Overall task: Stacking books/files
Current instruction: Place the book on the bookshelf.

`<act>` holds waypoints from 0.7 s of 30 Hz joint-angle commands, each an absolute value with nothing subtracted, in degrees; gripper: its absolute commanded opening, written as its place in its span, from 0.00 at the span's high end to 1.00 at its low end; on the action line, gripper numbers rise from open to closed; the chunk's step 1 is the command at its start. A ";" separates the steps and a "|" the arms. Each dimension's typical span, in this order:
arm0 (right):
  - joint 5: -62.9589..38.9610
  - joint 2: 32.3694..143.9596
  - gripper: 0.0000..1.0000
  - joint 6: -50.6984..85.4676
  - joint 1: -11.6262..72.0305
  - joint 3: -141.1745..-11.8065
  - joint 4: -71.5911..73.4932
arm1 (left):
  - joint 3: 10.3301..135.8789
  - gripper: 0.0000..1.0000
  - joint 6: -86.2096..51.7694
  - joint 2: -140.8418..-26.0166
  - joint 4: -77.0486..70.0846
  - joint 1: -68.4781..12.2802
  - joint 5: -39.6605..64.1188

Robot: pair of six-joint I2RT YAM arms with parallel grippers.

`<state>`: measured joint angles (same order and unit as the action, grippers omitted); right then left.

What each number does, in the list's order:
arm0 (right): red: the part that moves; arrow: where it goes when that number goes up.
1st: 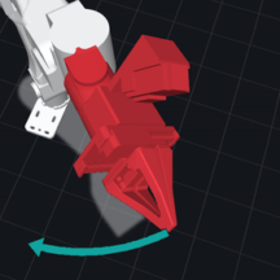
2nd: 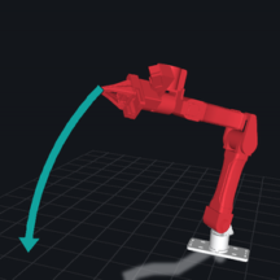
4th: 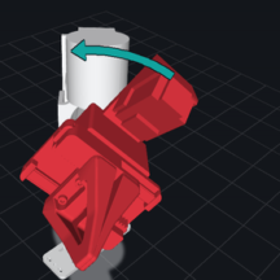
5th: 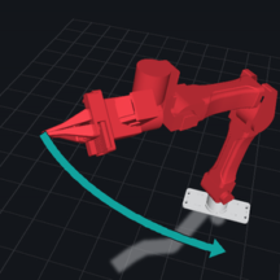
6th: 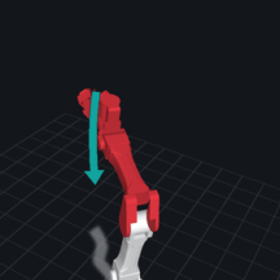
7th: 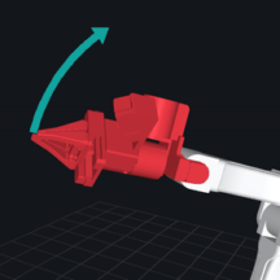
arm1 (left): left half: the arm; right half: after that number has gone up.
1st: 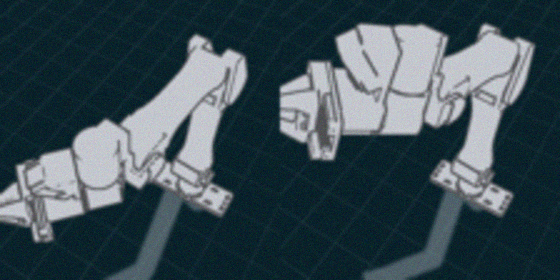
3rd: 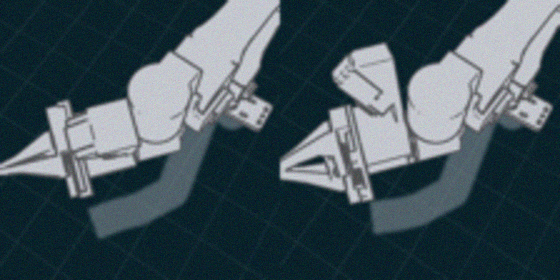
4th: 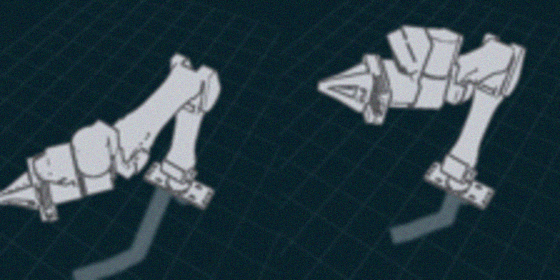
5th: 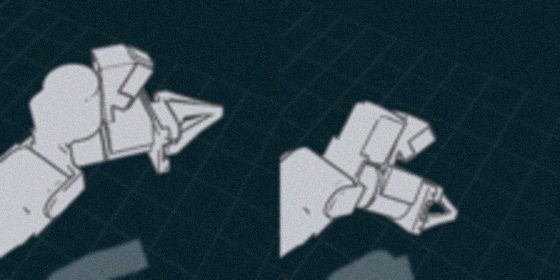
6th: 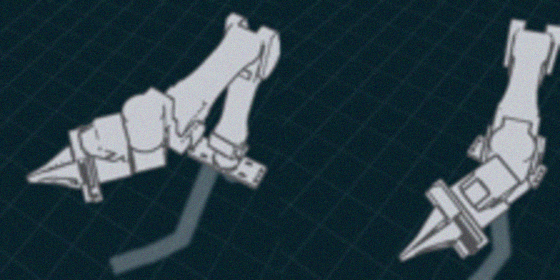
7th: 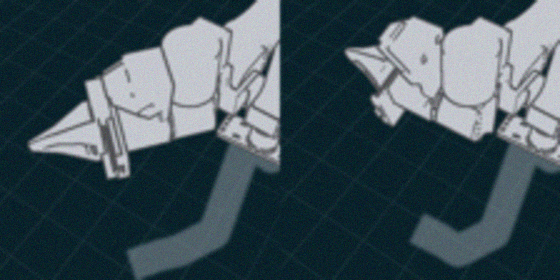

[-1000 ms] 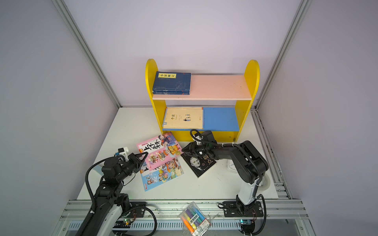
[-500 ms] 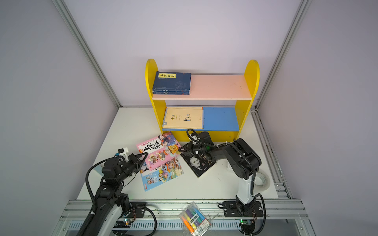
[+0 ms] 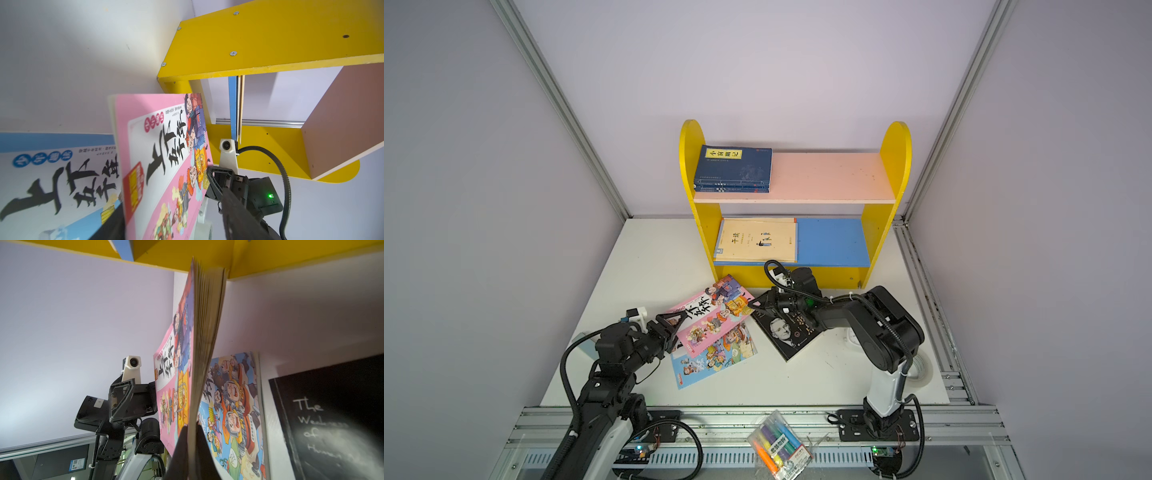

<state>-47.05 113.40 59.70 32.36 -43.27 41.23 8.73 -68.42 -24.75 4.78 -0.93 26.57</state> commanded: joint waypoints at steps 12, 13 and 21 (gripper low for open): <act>-48.83 102.57 0.97 44.81 32.43 -39.34 33.81 | 11.59 0.07 -60.23 -28.46 13.57 -0.74 19.66; -47.92 101.16 0.97 43.25 32.43 -39.13 31.81 | 11.90 0.06 -59.79 -28.88 13.77 -0.75 19.45; -42.87 89.71 0.97 36.19 31.50 -38.04 16.85 | 13.62 0.02 -57.74 -30.89 14.20 -0.65 18.30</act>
